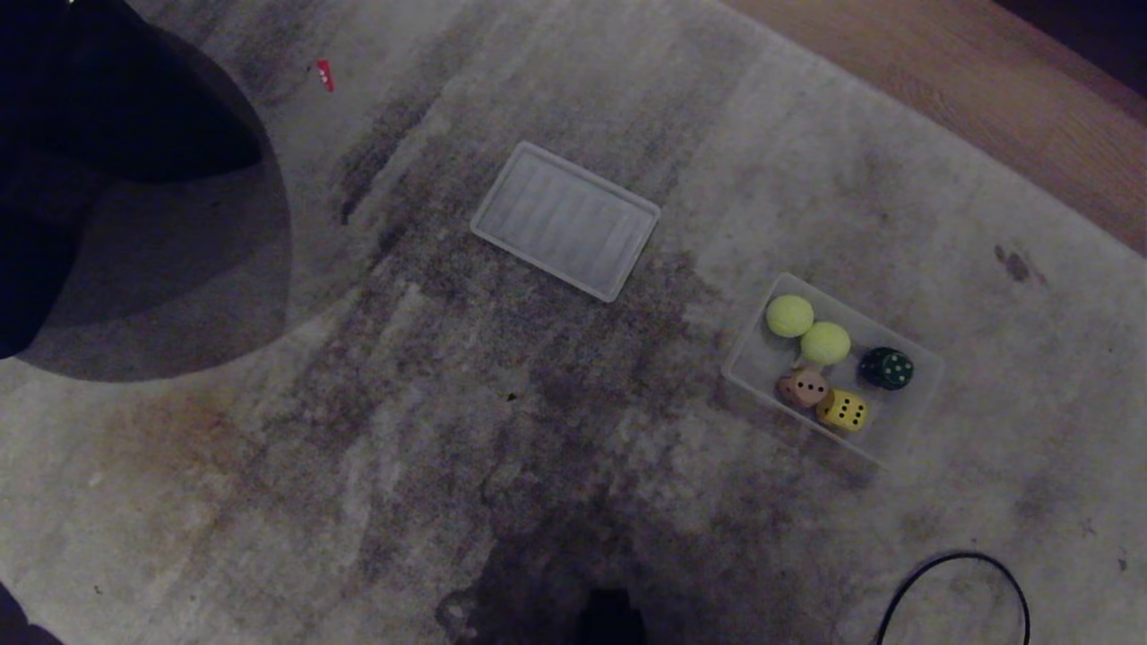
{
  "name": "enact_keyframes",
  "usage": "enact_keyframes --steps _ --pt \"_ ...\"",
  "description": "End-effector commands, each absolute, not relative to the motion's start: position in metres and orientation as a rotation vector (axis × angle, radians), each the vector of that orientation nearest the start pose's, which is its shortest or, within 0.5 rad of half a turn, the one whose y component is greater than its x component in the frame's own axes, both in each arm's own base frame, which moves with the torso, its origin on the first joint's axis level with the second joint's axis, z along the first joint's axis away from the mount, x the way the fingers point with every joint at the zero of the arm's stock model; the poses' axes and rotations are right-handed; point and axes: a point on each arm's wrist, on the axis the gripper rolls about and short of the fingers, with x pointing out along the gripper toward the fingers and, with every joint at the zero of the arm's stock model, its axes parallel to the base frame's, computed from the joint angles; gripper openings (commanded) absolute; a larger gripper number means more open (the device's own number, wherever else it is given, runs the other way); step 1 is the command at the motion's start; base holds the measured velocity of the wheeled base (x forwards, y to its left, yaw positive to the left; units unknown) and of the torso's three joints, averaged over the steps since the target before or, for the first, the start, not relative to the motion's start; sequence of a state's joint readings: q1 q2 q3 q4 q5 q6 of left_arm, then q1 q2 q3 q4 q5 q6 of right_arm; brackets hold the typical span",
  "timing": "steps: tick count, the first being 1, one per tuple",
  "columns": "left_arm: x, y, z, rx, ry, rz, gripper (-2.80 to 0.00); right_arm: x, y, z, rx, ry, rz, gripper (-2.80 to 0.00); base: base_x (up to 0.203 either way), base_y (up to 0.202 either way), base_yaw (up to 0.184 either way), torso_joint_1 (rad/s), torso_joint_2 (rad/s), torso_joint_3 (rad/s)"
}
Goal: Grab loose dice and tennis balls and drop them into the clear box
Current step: Pick up toys out of the box
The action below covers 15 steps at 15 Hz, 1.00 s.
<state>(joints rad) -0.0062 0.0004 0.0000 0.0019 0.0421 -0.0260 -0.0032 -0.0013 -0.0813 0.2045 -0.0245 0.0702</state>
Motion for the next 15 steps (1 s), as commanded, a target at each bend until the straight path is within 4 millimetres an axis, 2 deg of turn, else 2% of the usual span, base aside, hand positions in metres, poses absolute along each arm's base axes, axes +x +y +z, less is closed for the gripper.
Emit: enact_keyframes --steps 1,15 --pt "-0.0227 0.0011 0.0749 -0.026 0.003 0.037 -2.8 -0.0302 -0.0005 0.0768 0.069 0.125 -0.032 -2.8 0.0 0.0 0.0 0.002 0.0 0.198" --pt "-0.0227 0.0011 0.0751 -0.028 0.001 0.037 -2.8 -0.0302 -0.0005 0.0768 0.069 0.125 -0.032 -2.8 0.0 0.0 0.0 0.002 0.0 0.204"
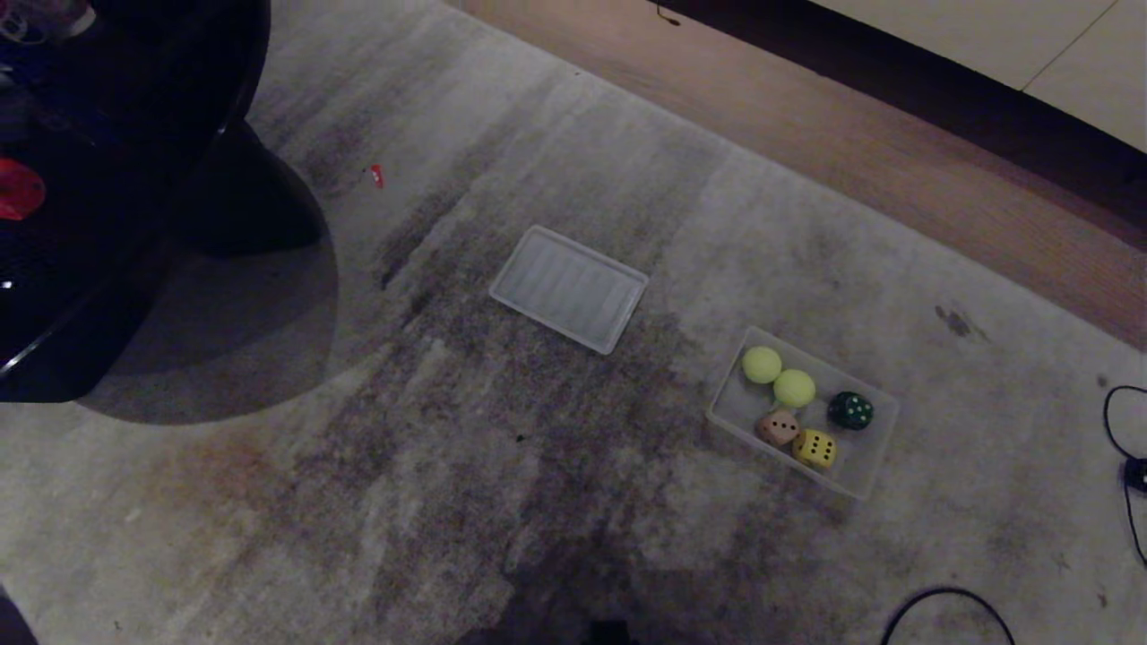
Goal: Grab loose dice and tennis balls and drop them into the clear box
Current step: Pick up toys out of the box
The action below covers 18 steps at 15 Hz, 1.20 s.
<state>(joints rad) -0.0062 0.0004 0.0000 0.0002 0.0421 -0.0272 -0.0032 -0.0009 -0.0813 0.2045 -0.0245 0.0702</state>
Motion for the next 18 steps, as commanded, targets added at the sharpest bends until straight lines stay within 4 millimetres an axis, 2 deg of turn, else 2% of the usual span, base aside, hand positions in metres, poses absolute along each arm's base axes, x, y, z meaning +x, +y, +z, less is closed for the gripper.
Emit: enact_keyframes --steps 1,18 --pt "-0.0227 0.0011 0.0751 -0.028 0.001 0.035 -2.8 -0.0302 -0.0005 0.0768 0.069 0.125 -0.032 -2.8 0.0 0.0 0.0 0.006 0.01 0.204" --pt "-0.0227 0.0011 0.0751 -0.026 0.001 0.037 -2.8 -0.0302 -0.0005 0.0768 0.069 0.125 -0.032 -2.8 0.0 0.0 0.0 0.003 0.0 0.201"
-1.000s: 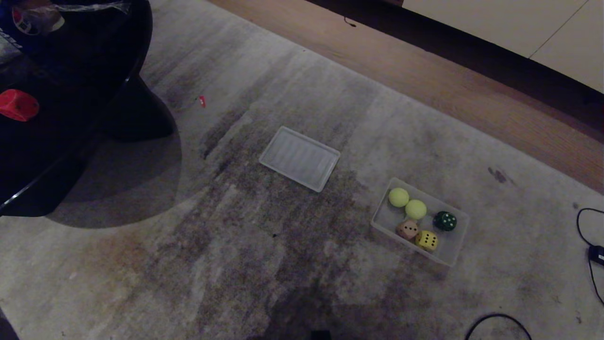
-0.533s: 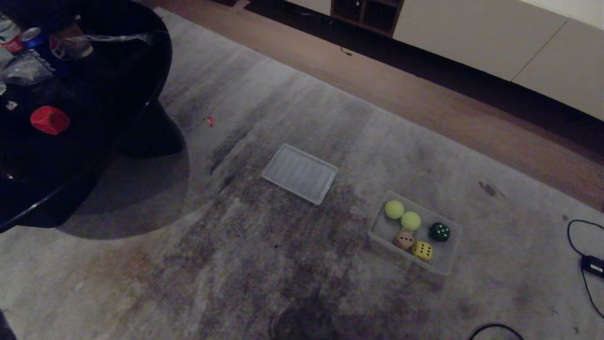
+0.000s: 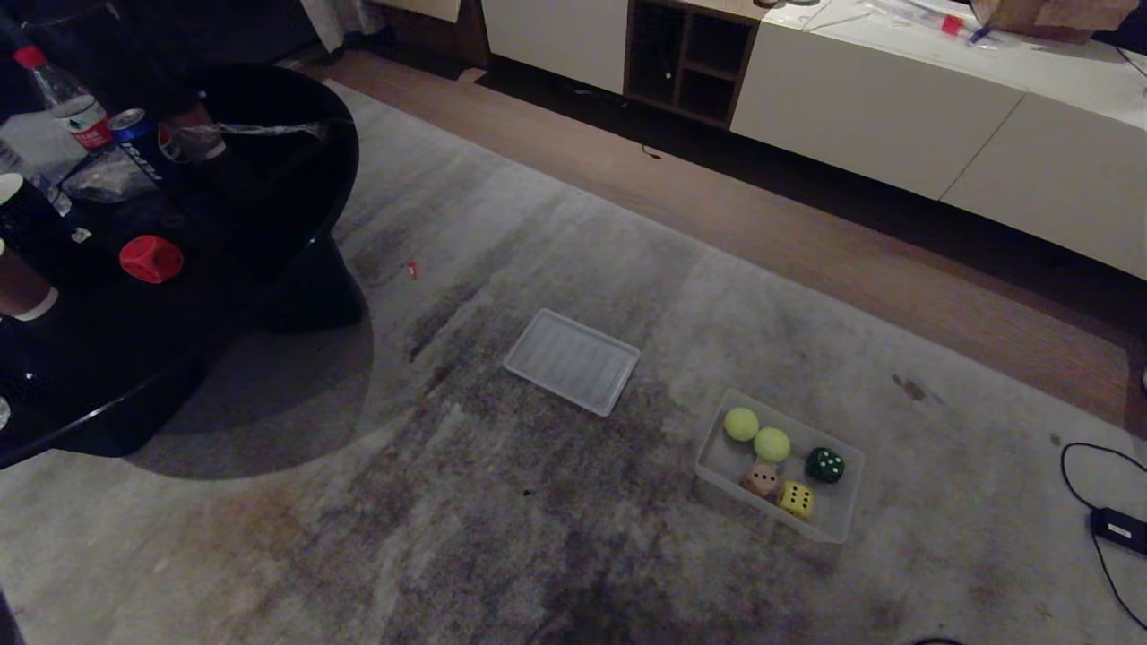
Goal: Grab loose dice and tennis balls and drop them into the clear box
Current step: Pick up toys out of the box
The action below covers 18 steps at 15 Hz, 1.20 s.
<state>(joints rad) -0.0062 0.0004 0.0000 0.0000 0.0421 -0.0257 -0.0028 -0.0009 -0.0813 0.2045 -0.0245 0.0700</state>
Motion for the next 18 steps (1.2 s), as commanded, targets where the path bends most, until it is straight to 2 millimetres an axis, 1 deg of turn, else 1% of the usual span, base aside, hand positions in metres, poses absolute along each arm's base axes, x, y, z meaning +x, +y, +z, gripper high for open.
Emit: enact_keyframes --steps 1,18 --pt "-0.0227 0.0011 0.0751 -0.026 0.001 0.037 -2.8 -0.0302 -0.0005 0.0768 0.069 0.125 -0.032 -2.8 0.0 0.0 0.0 0.002 0.01 0.203" --pt "-0.0227 0.0011 0.0751 -0.028 0.001 0.037 -2.8 -0.0302 -0.0005 0.0768 0.069 0.125 -0.032 -2.8 0.0 0.0 0.0 0.002 0.0 0.203"
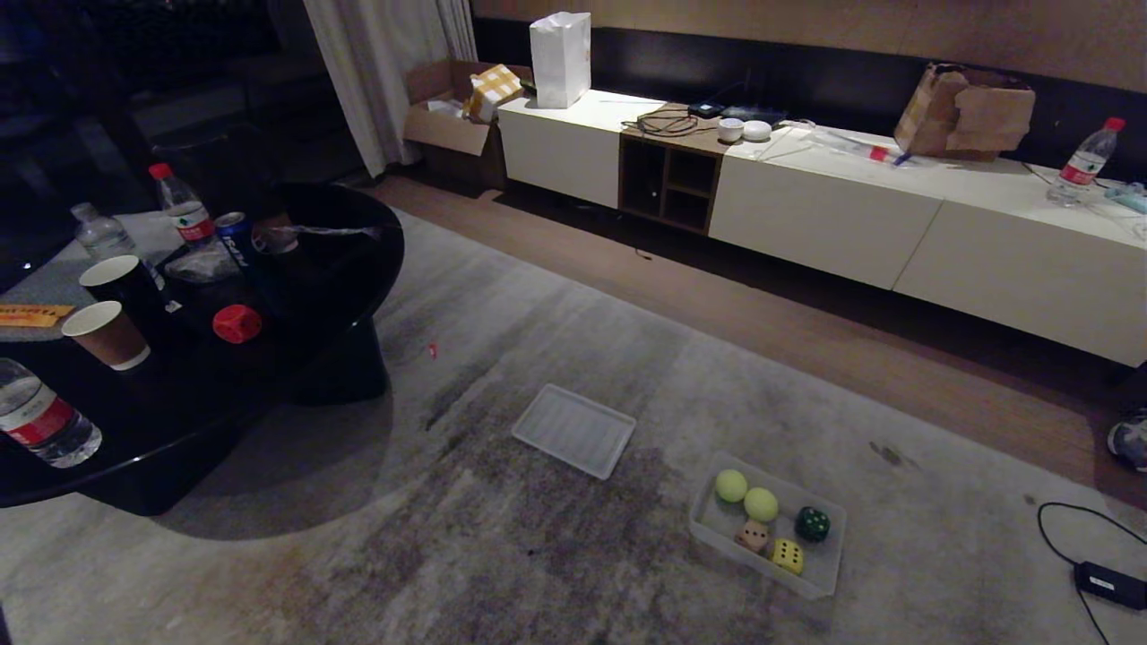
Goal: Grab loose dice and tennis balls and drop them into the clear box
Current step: Pick up toys out of the box
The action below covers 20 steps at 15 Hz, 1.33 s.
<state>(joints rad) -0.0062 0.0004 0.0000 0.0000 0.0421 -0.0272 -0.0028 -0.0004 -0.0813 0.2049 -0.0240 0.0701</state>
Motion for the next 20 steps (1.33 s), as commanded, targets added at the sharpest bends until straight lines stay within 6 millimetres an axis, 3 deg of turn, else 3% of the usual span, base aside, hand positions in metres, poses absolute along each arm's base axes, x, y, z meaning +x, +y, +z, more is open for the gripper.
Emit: enact_keyframes --steps 1,11,20 --pt "-0.0227 0.0011 0.0751 -0.028 0.001 0.037 -2.8 -0.0302 -0.0005 0.0768 0.069 0.125 -0.032 -2.8 0.0 0.0 0.0 0.005 0.0 0.2" --pt "-0.0227 0.0011 0.0751 -0.028 0.001 0.037 -2.8 -0.0302 -0.0005 0.0768 0.069 0.125 -0.032 -2.8 0.0 0.0 0.0 0.004 0.0 0.195" --pt "-0.0227 0.0011 0.0751 -0.025 0.001 0.035 -2.8 -0.0302 -0.0003 0.0769 0.057 0.124 -0.024 -2.8 0.0 0.0 0.0 0.001 0.0 0.02"
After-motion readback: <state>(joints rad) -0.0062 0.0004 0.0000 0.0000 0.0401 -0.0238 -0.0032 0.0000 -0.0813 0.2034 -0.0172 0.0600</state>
